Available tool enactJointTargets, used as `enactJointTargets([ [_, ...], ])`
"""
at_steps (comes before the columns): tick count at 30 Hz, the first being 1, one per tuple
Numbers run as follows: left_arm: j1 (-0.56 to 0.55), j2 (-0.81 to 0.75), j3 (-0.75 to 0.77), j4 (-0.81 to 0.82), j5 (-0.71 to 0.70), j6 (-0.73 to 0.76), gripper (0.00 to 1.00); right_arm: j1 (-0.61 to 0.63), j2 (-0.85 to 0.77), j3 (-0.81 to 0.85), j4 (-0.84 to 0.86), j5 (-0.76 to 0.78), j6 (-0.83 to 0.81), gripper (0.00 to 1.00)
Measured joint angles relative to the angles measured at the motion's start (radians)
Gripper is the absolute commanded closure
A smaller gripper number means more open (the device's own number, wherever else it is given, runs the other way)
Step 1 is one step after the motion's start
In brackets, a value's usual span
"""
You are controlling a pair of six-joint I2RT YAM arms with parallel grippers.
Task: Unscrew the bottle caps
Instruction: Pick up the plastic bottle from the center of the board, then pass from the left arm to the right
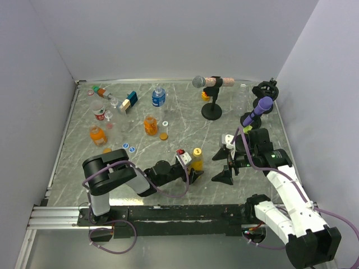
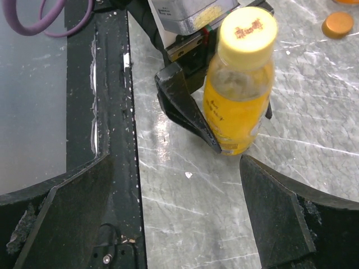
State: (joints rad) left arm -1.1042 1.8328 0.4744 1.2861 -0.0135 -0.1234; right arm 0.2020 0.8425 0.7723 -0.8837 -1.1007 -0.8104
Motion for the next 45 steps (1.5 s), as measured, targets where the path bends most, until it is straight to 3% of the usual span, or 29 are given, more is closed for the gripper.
enactJointTargets([
  [2, 0.000, -0.003, 0.004, -0.008, 0.013, -0.002, 0.59, 0.000, 0.002, 0.000, 0.000, 0.000, -0.001, 0.01],
  [5, 0.000, -0.004, 0.005, -0.011, 0.027, -0.002, 0.71, 0.000, 0.003, 0.000, 0.000, 0.001, -0.002, 0.01],
  [13, 0.000, -0.132, -0.006, -0.104, 0.097, -0.003, 0.75, 0.000, 0.005, 0.043, -0.016, 0.035, 0.010, 0.01],
  [19, 0.000, -0.397, 0.093, -0.329, 0.284, -0.009, 0.77, 0.014, 0.097, 0.378, -0.163, 0.026, -0.076, 0.01],
  [23, -0.002, -0.492, 0.171, -0.494, 0.375, -0.009, 0.77, 0.120, 0.173, 0.525, -0.236, 0.021, -0.084, 0.01],
  [29, -0.002, -0.541, 0.190, -0.723, 0.412, -0.001, 0.78, 0.311, 0.235, 0.551, -0.251, 0.040, 0.006, 0.03],
  [39, -0.004, -0.542, 0.216, -0.854, 0.409, -0.008, 0.78, 0.371, 0.313, 0.549, -0.182, 0.064, 0.172, 0.37],
  [45, -0.003, -0.560, 0.212, -0.862, 0.392, -0.043, 0.78, 0.372, 0.344, 0.546, -0.142, 0.071, 0.210, 0.81],
])
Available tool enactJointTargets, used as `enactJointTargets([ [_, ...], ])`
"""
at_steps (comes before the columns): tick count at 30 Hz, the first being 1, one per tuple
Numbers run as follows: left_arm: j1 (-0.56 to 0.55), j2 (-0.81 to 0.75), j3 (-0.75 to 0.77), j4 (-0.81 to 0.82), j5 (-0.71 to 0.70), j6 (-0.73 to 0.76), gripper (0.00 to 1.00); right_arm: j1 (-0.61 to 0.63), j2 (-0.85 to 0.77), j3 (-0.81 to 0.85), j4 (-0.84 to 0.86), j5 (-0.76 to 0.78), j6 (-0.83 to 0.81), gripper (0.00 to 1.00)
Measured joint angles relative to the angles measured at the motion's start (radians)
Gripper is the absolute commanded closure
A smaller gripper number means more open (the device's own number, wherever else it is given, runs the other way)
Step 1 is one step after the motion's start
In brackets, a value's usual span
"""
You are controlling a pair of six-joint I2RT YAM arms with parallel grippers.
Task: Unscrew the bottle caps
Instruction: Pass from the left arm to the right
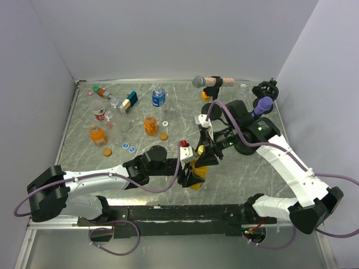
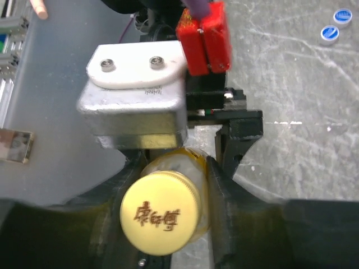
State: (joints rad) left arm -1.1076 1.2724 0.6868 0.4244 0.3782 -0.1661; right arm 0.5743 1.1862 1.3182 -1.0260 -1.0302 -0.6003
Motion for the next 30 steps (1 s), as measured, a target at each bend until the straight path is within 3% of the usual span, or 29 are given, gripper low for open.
enactJointTargets([
  [3, 0.000, -0.024, -0.019, 0.004, -0.015, -0.016, 0.72, 0.003, 0.000, 0.000, 0.012, -0.007, 0.006, 0.97],
  [4, -0.002, -0.034, -0.027, 0.008, -0.020, -0.020, 0.62, 0.005, 0.000, 0.000, 0.015, -0.008, 0.008, 1.00],
  [7, -0.005, -0.064, -0.065, 0.060, -0.044, -0.042, 0.33, 0.003, 0.000, 0.010, 0.021, -0.018, 0.019, 1.00],
  [14, -0.002, -0.090, -0.168, 0.352, -0.077, -0.133, 0.01, -0.095, -0.010, 0.031, 0.008, -0.058, 0.072, 1.00],
  [20, -0.003, -0.082, -0.200, 0.503, -0.115, -0.179, 0.03, -0.156, -0.023, 0.031, 0.011, -0.075, 0.110, 1.00],
  [30, -0.016, 0.013, -0.196, 0.603, -0.138, -0.169, 0.03, -0.204, -0.055, 0.015, 0.031, -0.084, 0.140, 1.00],
])
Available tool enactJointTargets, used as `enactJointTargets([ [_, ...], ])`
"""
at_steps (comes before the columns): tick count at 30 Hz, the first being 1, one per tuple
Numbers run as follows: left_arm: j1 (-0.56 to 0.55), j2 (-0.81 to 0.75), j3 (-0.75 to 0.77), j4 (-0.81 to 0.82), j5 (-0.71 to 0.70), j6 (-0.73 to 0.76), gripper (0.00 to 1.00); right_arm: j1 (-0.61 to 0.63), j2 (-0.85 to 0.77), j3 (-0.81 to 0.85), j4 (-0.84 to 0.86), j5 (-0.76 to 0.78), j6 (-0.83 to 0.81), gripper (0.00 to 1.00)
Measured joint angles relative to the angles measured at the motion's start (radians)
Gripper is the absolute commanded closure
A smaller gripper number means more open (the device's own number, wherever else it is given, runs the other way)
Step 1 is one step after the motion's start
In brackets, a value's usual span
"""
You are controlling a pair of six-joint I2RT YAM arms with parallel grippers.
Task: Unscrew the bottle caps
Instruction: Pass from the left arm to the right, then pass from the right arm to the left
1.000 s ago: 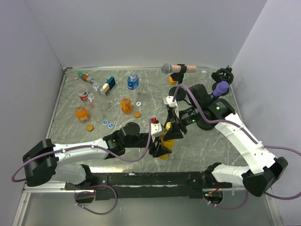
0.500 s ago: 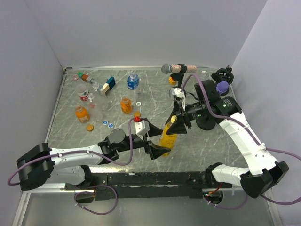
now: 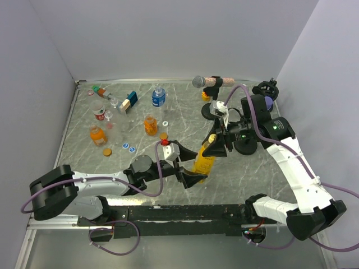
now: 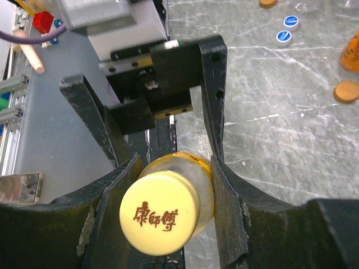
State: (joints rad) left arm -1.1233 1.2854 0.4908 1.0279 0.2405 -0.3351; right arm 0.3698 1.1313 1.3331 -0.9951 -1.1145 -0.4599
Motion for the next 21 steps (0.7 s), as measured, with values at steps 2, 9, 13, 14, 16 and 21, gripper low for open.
enactJointTargets([
  [2, -0.002, 0.021, 0.007, -0.001, -0.005, 0.005, 0.04, -0.003, -0.002, 0.000, 0.006, -0.001, 0.002, 1.00],
  [9, -0.004, 0.069, 0.052, 0.002, -0.018, 0.026, 0.03, -0.010, -0.016, -0.022, 0.031, -0.009, 0.009, 1.00],
  [13, -0.004, 0.109, 0.093, 0.000, -0.008, 0.031, 0.01, -0.010, -0.017, -0.032, 0.034, -0.013, 0.015, 1.00],
  [14, -0.004, 0.120, 0.101, 0.002, -0.002, 0.031, 0.03, -0.011, -0.018, -0.032, 0.035, -0.014, 0.016, 1.00],
  [16, -0.004, 0.139, 0.109, 0.003, 0.003, 0.031, 0.04, -0.014, -0.018, -0.032, 0.038, -0.018, 0.017, 1.00],
  [21, -0.004, 0.159, 0.110, -0.016, 0.008, 0.030, 0.24, -0.018, -0.020, -0.032, 0.039, -0.021, 0.018, 1.00],
])
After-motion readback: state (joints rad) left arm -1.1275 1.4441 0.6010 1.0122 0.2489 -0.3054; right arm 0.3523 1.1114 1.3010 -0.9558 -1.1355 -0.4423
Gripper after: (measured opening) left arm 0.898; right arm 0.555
